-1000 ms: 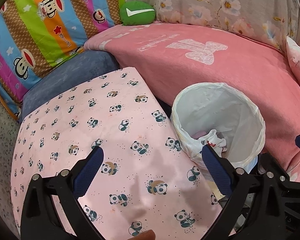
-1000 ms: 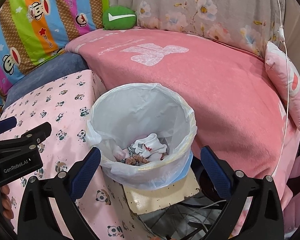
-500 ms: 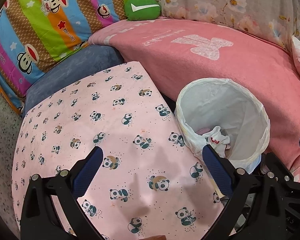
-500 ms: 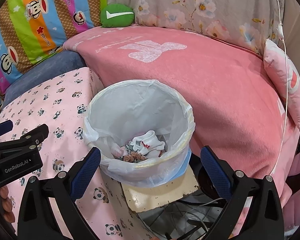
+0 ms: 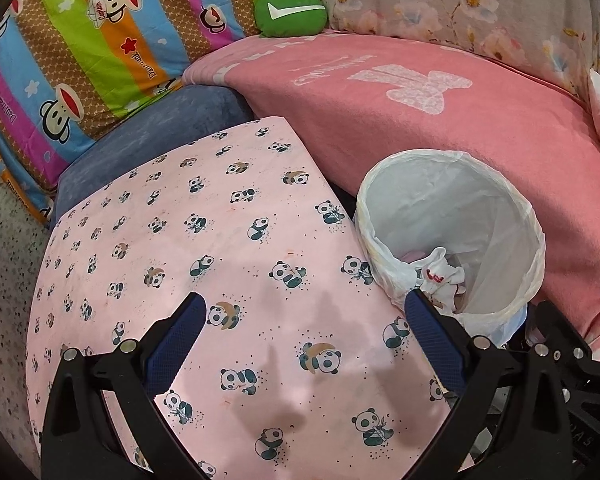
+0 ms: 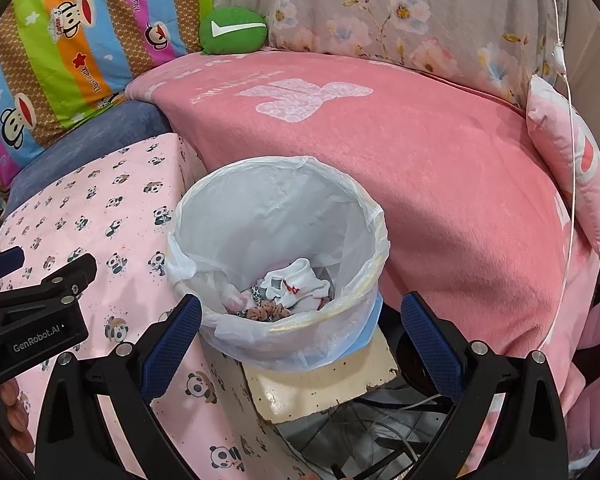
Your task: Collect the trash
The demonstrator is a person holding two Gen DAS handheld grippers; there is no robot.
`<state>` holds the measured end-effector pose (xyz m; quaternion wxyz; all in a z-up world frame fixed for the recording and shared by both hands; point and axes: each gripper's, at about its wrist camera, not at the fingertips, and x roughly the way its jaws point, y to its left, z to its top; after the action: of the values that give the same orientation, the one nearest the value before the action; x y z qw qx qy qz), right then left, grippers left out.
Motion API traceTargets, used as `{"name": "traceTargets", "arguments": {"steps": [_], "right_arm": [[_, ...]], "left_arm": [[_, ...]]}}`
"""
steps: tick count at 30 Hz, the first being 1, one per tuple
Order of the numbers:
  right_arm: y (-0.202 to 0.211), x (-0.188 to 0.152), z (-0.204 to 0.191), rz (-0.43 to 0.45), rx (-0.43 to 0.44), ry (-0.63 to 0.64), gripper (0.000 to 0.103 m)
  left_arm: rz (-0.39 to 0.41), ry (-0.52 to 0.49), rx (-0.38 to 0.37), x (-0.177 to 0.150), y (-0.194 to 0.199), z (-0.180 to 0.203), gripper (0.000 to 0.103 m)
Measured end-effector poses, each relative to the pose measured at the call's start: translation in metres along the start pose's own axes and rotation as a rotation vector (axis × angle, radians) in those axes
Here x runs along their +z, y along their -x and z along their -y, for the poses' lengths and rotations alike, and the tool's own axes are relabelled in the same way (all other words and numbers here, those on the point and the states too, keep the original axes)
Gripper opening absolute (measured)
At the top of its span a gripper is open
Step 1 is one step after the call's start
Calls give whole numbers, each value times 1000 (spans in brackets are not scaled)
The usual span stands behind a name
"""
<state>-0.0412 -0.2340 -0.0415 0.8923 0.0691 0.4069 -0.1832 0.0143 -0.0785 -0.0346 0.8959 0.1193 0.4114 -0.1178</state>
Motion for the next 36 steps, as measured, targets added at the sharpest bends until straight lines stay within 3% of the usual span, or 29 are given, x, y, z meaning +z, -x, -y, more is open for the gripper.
{"name": "traceTargets", "arguments": {"steps": [36], "right_arm": [[-1, -2, 4, -1, 1, -2, 98]], "left_arm": [[1, -8, 0, -2, 3, 5, 95]]}}
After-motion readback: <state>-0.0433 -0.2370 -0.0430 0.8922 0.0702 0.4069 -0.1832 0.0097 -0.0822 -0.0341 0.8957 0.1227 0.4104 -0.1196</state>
